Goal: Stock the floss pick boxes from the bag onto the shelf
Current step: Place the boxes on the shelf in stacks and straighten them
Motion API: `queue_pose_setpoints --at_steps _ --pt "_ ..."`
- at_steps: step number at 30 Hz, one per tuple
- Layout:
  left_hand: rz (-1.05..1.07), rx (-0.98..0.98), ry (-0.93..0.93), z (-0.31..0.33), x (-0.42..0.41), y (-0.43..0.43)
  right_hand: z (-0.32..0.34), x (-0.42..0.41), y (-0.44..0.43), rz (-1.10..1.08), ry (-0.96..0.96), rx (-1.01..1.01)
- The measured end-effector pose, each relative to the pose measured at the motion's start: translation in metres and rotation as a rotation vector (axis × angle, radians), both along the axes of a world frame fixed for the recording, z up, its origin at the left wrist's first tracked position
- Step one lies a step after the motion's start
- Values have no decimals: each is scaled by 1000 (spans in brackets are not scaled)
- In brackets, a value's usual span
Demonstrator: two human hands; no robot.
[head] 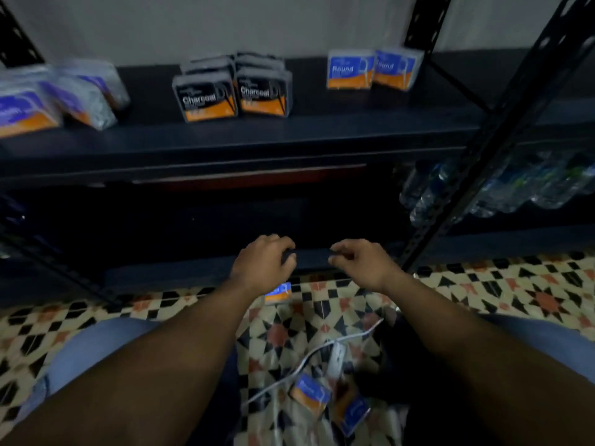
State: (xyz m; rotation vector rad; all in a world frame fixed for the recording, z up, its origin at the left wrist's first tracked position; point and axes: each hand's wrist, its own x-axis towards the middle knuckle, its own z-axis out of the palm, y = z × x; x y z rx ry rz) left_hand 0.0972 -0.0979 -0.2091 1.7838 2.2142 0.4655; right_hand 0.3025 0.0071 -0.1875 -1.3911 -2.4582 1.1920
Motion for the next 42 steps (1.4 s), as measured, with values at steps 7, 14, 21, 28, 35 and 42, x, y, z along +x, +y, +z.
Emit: queue_pose_setpoints --at_steps 7,14,21,28,35,42 --pt "72 -358 -171 -53 -17 -10 -52 -5 -3 245 -354 1" --pt "99 -486 -201 -107 -22 -3 -95 -9 -2 254 -374 -41" --pt "132 -633 -242 -170 -25 3 -153 6 -5 333 -473 -87" --pt "132 -678 -204 -217 -26 20 -201 23 -19 447 -575 -80" --pt "117 -728 -139 -241 -37 42 -228 36 -34 541 -573 -70" --pt "104 -795 -71 -259 -43 54 -237 38 -38 658 -696 -67"
